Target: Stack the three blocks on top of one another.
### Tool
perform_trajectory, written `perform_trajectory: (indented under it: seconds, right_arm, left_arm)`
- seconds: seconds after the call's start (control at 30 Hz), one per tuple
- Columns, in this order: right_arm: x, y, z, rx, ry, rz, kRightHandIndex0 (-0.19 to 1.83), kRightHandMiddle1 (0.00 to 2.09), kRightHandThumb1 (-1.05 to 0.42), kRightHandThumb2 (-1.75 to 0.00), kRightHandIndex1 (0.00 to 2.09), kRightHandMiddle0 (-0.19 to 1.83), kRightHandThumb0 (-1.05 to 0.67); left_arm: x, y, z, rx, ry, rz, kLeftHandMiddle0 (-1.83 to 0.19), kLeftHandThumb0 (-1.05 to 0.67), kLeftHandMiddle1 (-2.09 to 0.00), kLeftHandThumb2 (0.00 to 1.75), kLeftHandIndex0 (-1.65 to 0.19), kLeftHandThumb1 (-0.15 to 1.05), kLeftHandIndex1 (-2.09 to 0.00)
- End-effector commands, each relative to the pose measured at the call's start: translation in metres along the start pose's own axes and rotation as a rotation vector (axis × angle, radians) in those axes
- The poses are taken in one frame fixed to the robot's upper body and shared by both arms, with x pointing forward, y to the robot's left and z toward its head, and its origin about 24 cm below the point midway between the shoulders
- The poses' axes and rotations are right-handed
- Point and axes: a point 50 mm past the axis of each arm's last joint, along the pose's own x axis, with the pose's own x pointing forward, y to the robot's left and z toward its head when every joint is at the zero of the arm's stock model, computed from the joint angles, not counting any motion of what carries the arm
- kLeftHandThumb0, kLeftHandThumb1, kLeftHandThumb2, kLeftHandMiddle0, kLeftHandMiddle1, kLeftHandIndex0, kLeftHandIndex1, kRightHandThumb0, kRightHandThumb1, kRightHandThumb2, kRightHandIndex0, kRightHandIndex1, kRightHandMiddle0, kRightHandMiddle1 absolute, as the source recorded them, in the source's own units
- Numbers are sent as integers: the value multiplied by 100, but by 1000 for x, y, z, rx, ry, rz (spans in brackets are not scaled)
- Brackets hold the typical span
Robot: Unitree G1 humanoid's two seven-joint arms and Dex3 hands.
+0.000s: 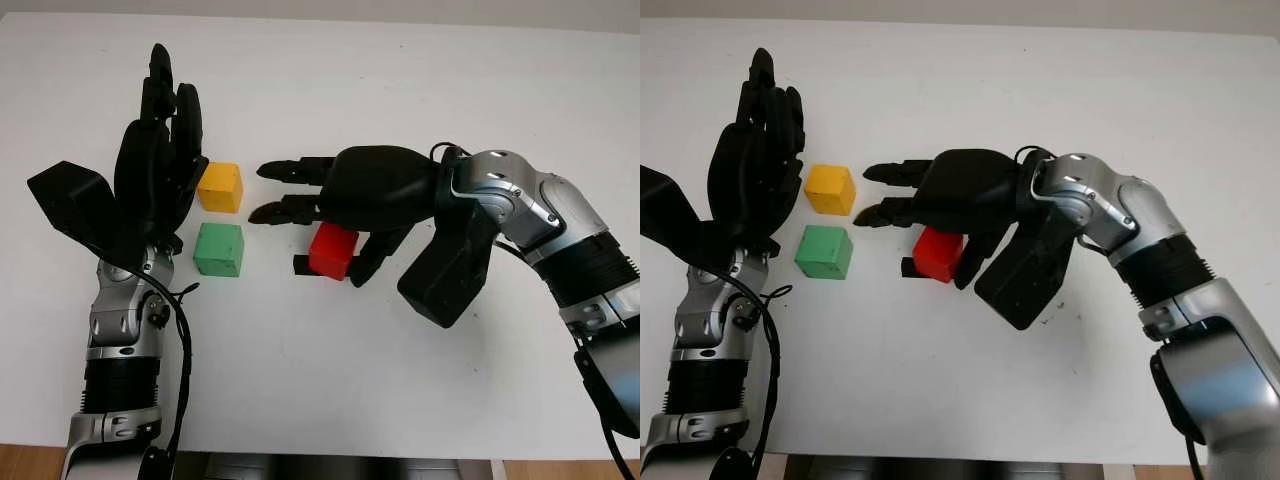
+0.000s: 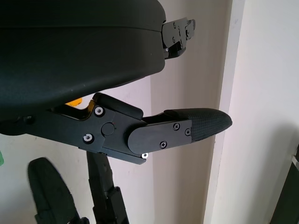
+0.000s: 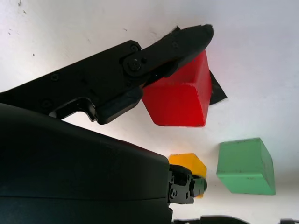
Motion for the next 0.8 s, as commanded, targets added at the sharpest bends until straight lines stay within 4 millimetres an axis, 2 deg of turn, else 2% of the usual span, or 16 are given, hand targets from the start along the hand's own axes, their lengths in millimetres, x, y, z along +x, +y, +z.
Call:
perform_trajectory:
  seconds: [0.0,0.13,0.23,0.4,0.53,0.77]
  right_arm:
    - [-6,-1,-1,2,15,9,-19,0,-90,-5,0,-19,-92]
    - [-20,-8,-7,59,67,-8,-19,0,-86,-4,0,-19,-93]
    - [-37,-17,-14,159,117,-93,-19,0,-85,-4,0,-19,-93]
    - [-68,-29,-25,301,215,-265,-19,0,-102,-12,0,-19,-93]
    - [-86,-22,-36,387,325,-410,-19,0,-105,-24,0,-19,-91]
    - [-101,-6,-51,652,465,-537,-19,0,-105,-27,0,-19,-90]
  left_arm:
    - [1,-1,2,5,-14,0,19,-72,0,53,19,105,0]
    - [0,0,2,6,-18,2,19,-72,-1,54,19,105,0]
    - [0,1,3,5,-22,-2,19,-72,0,54,19,105,0]
    - [0,6,4,34,-18,3,19,-72,-1,55,19,105,0]
    - [-1,10,6,45,-20,3,19,-71,-2,55,19,105,0]
    - [1,20,14,118,-23,4,19,-73,-2,53,19,105,0]
